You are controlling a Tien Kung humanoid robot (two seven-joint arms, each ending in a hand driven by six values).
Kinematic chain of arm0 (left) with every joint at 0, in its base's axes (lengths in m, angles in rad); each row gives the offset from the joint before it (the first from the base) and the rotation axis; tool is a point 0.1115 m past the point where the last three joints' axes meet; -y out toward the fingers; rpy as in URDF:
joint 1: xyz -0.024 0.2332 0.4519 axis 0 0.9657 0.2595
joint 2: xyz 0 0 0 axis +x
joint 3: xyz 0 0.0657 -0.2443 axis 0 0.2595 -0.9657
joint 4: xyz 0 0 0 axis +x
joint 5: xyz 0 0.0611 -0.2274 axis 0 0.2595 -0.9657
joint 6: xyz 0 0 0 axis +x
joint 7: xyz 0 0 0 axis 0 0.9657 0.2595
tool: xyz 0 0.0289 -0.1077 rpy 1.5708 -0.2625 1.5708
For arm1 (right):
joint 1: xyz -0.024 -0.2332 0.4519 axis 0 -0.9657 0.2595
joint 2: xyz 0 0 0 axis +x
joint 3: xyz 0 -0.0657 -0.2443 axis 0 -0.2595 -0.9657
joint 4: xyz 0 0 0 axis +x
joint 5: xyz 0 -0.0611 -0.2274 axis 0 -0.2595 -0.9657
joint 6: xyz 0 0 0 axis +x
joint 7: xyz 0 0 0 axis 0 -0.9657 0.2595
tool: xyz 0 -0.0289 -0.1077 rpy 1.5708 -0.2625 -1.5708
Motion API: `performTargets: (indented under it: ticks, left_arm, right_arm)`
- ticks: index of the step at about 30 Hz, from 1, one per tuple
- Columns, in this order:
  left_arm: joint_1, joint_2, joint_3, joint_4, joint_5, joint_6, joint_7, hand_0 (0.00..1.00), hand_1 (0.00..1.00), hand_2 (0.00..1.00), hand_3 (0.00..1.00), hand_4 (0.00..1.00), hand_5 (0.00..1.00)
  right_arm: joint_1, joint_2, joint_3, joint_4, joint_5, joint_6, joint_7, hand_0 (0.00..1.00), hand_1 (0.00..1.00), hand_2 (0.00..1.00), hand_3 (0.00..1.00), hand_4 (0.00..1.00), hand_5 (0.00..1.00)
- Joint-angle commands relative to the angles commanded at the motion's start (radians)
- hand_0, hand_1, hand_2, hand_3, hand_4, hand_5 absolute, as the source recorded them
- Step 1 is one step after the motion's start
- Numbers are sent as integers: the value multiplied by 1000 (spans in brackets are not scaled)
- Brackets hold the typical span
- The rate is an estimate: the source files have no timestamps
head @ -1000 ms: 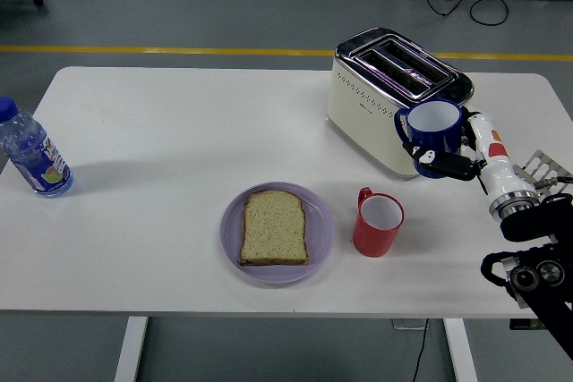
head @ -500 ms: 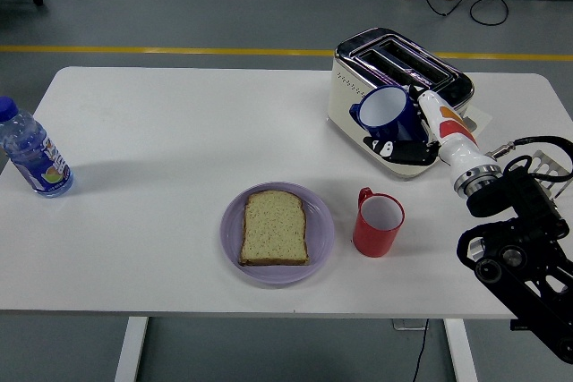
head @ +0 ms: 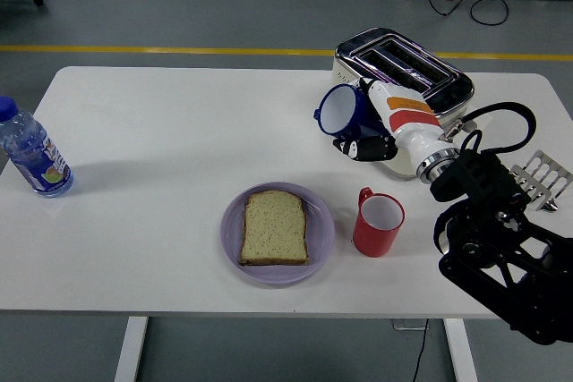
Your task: Pick up the cup,pour liquid into bread,place the cup on the desk
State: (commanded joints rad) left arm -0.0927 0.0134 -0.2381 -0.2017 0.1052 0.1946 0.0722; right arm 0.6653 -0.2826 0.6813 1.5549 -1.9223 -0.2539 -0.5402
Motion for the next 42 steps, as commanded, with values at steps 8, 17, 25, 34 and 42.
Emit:
performTargets:
  ticks: [8, 17, 25, 34, 42]
  left_arm:
    - [-2, 0, -3, 0, -2, 0, 0, 633, 641, 651, 503, 240, 861]
    - [3, -1, 2, 0, -4, 0, 0, 632, 641, 651, 504, 240, 860]
    - [5, -2, 4, 0, -7, 0, 0, 633, 641, 651, 504, 240, 862]
    - [10, -3, 8, -1, -10, 0, 1, 633, 641, 651, 503, 241, 865]
    - [13, -6, 9, -1, -11, 1, 0, 633, 641, 651, 504, 240, 861]
  right_arm:
    - [91, -46, -119, -11, -124, 78, -22, 437, 431, 552, 580, 639, 42]
    - [184, -79, -268, -2, -136, 121, -33, 437, 431, 554, 580, 633, 42]
    - [274, -77, -339, -6, -196, 181, -56, 439, 431, 555, 580, 628, 39]
    - [369, -88, -474, -5, -219, 210, -54, 453, 433, 558, 580, 621, 33]
    - [387, -64, -530, -1, -232, 215, -61, 507, 448, 565, 581, 606, 12]
